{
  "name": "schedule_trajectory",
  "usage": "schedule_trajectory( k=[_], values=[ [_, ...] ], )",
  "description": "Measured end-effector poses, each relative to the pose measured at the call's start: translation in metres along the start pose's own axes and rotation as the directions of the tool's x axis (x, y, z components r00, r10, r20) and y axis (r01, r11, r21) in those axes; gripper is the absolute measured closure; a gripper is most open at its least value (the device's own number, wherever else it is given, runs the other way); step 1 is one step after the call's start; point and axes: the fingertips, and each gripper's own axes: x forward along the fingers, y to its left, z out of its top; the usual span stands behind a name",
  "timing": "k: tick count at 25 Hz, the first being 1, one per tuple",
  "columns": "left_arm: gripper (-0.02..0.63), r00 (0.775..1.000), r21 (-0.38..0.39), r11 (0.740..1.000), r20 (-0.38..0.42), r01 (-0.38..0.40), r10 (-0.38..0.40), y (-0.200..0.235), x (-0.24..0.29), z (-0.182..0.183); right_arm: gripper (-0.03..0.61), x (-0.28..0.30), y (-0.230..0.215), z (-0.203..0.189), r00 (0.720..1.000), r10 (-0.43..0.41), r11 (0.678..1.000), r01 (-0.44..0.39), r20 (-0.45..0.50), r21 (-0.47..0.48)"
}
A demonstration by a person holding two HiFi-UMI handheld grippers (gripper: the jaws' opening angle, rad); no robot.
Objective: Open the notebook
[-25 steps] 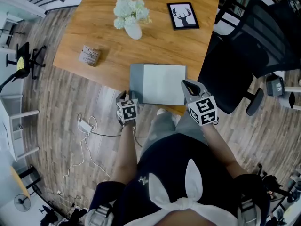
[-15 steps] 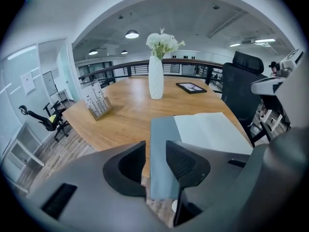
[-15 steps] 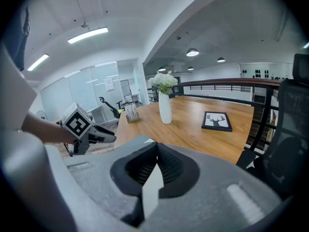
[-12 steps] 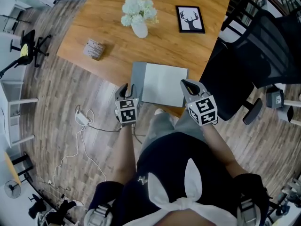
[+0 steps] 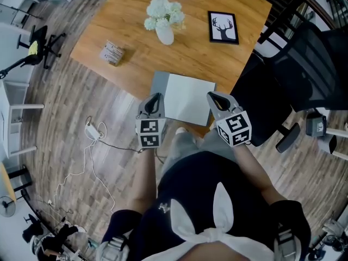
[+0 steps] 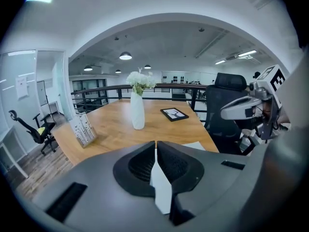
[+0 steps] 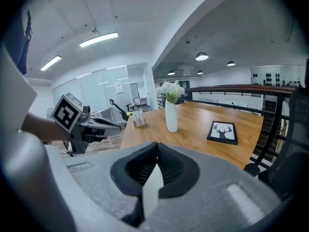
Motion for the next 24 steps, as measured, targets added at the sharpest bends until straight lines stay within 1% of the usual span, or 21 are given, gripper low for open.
schedule_trajectory(
  k=[4,7,9,17,24],
  values=[
    [0.585,0.999,0.0,1.0,0.033,0.023,-0.023,-0.017,-0.006,0.008,0.581,-0.005,0.0,0.004,1.0,0.016,1.0,-0.016,-0.002,-0.018],
    [0.586,0.999,0.018,1.0,0.044,0.025,-0.026,-0.027,-0.009,0.009,0.581,-0.009,-0.001,0.003,1.0,0.029,0.999,-0.029,-0.009,-0.03],
    [0.586,0.999,0.024,0.999,0.043,0.022,-0.023,-0.032,-0.011,0.009,0.581,-0.011,-0.003,0.003,0.999,0.036,0.999,-0.036,-0.011,-0.036],
    [0.586,0.999,0.01,1.0,0.032,0.021,-0.021,-0.05,-0.017,0.002,0.581,-0.017,-0.004,0.0,0.998,0.065,0.997,-0.066,-0.019,-0.049],
    [0.586,1.0,-0.002,1.0,0.03,0.01,-0.01,-0.049,-0.023,-0.002,0.581,-0.016,0.002,0.001,0.997,0.079,0.995,-0.081,-0.024,-0.056]
  ],
)
